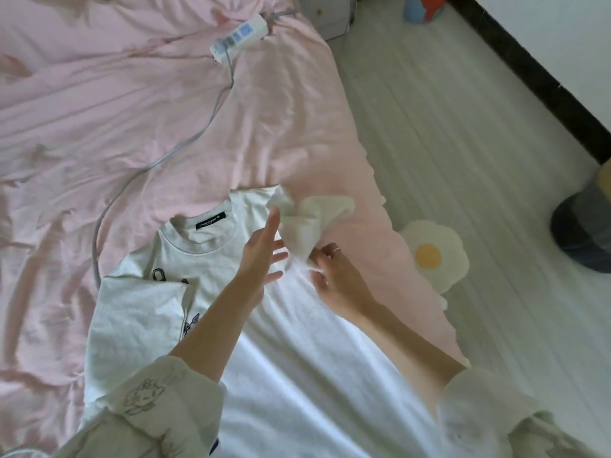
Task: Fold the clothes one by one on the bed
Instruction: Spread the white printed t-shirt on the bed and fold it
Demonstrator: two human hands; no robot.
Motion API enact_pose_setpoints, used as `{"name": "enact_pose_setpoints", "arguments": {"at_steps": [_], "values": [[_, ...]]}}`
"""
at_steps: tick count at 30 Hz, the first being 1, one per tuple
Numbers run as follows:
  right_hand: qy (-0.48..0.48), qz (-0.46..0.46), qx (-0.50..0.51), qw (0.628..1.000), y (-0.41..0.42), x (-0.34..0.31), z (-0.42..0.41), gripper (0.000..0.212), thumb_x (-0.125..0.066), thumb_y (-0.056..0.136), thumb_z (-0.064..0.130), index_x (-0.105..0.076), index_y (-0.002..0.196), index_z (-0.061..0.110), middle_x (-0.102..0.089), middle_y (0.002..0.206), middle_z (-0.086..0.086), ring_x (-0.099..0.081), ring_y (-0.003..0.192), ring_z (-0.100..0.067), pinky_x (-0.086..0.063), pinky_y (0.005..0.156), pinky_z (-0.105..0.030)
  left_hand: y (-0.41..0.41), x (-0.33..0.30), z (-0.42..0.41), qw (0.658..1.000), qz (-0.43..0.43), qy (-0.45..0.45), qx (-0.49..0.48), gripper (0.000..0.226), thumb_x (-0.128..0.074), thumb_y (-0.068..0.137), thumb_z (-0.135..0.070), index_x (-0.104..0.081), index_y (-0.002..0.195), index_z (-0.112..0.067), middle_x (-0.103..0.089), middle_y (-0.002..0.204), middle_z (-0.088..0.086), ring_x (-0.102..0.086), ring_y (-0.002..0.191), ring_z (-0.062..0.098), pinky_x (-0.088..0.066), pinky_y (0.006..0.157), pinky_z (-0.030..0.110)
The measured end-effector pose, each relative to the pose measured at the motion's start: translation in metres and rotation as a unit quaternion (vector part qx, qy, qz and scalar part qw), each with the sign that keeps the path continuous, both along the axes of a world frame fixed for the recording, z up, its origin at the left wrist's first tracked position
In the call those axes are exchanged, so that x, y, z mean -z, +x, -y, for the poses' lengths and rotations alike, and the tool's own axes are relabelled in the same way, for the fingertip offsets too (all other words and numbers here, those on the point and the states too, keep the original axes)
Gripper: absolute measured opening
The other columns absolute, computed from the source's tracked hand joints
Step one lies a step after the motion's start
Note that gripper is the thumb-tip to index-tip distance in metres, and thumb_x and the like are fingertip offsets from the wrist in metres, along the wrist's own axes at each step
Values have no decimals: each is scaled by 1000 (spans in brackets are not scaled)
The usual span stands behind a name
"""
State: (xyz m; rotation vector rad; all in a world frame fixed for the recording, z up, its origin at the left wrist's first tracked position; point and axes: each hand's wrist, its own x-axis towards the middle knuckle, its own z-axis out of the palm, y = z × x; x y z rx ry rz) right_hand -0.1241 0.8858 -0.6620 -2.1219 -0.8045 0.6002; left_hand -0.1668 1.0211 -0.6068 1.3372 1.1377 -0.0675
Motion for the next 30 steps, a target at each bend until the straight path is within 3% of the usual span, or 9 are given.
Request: {"name": "enact_pose_setpoints", "arguments": {"at_steps": [2, 4, 8, 10, 13, 18, 24, 27, 30], "values": [[-9, 42, -108, 993, -7, 8, 0, 50, -35, 83, 26, -55, 129, 27, -53, 121, -5, -44, 116, -23, -37, 97, -32, 4, -2, -3, 999, -18, 26, -43, 33, -59, 86, -37, -60, 107, -12, -64, 97, 6, -62, 94, 25, -50, 79, 38], [17, -79, -85, 993, -5, -1, -4, 42, -40, 88, 27, -61, 124, 26, -49, 136, -1, -38, 128, -17, -29, 108, -31, 1, -3, -7, 995, -41, 23, -90, 12, -50, 85, -11, -61, 89, -7, -62, 89, 13, -60, 86, 29, -51, 73, 40], [145, -415, 127, 889, 12, -23, -5, 29, -54, 91, 33, -58, 111, 13, -58, 111, -3, -57, 101, -20, -45, 85, -34, -18, -4, -15, 979, -26, -96, -177, 19, -40, 87, 2, -58, 83, -6, -61, 82, 15, -61, 69, 27, -51, 68, 39], [175, -472, 154, 850, 21, -22, -7, 56, -58, 90, 35, -34, 139, 20, -47, 133, 2, -57, 109, -19, -47, 83, -31, -24, -5, -17, 977, -18, -101, -187, 23, -39, 89, 2, -57, 81, -9, -59, 79, 10, -57, 70, 21, -51, 66, 35], [158, -473, 134, 856, 33, -22, -22, 81, -62, 89, 29, -8, 150, 29, -36, 146, 7, -54, 118, -20, -47, 87, -32, -30, -6, -20, 978, -12, -106, -179, 24, -38, 91, 1, -58, 81, -10, -61, 78, 7, -59, 70, 18, -55, 56, 30], [115, -476, 83, 868, 34, -36, -48, 28, -60, 88, 15, -59, 114, 7, -65, 95, -9, -61, 80, -20, -49, 77, -32, -34, -11, -22, 983, -8, -104, -150, 24, -41, 90, 2, -59, 79, -8, -60, 68, 4, -58, 61, 14, -52, 57, 31], [110, -236, 285, 922, 56, -54, -34, 32, -59, 86, 31, -61, 104, 5, -63, 92, -6, -62, 89, -24, -48, 71, -35, -33, -15, -23, 984, 23, -108, -138, 18, -42, 96, -7, -58, 89, -7, -64, 86, 10, -64, 77, 24, -54, 73, 38], [79, -116, 417, 898, 97, -67, -12, 50, -59, 86, 42, -55, 118, 4, -60, 107, -5, -56, 105, -24, -41, 84, -32, -25, -15, -14, 991, 33, -87, -96, 19, -39, 99, -12, -56, 107, -7, -66, 96, 10, -65, 88, 26, -54, 77, 37], [121, -137, 454, 872, 126, -60, 16, 55, -59, 82, 52, -51, 116, 10, -59, 106, -1, -58, 101, -22, -45, 81, -34, -16, -9, -1, 999, 8, -25, -27, 24, -38, 99, -13, -55, 116, -10, -63, 109, 8, -60, 98, 24, -53, 77, 33]]}}
